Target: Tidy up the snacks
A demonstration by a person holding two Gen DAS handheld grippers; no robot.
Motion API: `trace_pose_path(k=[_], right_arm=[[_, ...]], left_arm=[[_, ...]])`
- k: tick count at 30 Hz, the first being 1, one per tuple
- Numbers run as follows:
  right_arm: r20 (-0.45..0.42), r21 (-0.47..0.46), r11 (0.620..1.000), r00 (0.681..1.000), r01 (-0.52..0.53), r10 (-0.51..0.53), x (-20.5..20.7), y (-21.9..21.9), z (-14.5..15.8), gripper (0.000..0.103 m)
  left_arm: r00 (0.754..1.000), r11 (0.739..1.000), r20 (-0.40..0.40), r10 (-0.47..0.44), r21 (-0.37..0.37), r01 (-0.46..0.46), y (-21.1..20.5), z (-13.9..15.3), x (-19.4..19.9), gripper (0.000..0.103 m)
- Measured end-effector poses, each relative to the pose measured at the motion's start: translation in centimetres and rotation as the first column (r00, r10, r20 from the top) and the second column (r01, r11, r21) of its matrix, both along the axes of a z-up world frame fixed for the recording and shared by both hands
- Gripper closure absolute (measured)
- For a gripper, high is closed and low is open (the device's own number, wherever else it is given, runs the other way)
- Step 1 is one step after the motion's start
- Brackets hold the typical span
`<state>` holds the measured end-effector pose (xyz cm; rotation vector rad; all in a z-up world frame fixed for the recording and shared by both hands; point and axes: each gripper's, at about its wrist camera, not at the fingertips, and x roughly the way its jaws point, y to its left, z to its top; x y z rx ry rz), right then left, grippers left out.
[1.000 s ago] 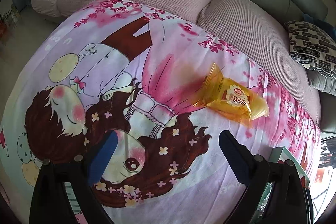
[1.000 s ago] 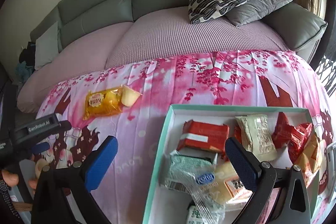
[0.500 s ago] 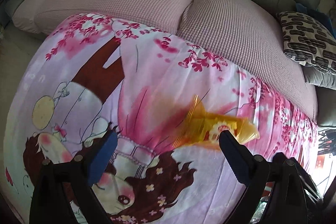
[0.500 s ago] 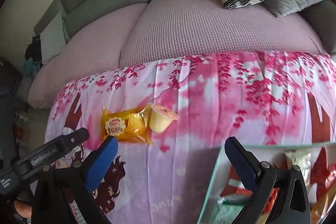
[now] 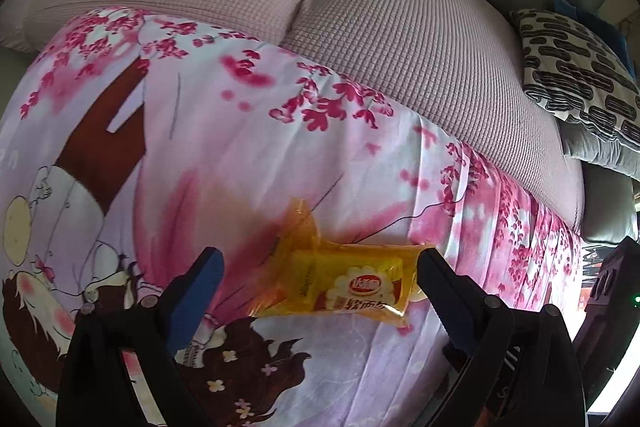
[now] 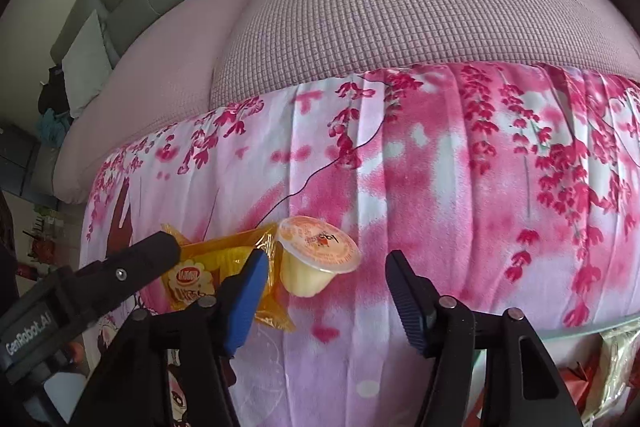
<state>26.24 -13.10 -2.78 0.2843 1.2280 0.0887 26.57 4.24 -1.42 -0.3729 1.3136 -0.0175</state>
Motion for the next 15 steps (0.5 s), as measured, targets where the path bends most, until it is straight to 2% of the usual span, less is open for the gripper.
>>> trace_pose_path(k=[8, 15], right_arm=[[0.014, 0.016, 1.0, 1.0, 0.016, -0.016, 0.9, 0.3, -1.4, 0.055], [0.026, -0.003, 1.0, 1.0, 0.016, -0.016, 0.2, -1.0, -1.1, 0.056]], left_arm=[[1.0, 1.0, -0.018, -0.003, -0.022, 0.003, -0.9, -1.1, 0.7, 0.006], [0.999, 0.999, -0.03, -0.029, -0.028, 0.028, -2.2, -1.7, 0.8, 0.006]])
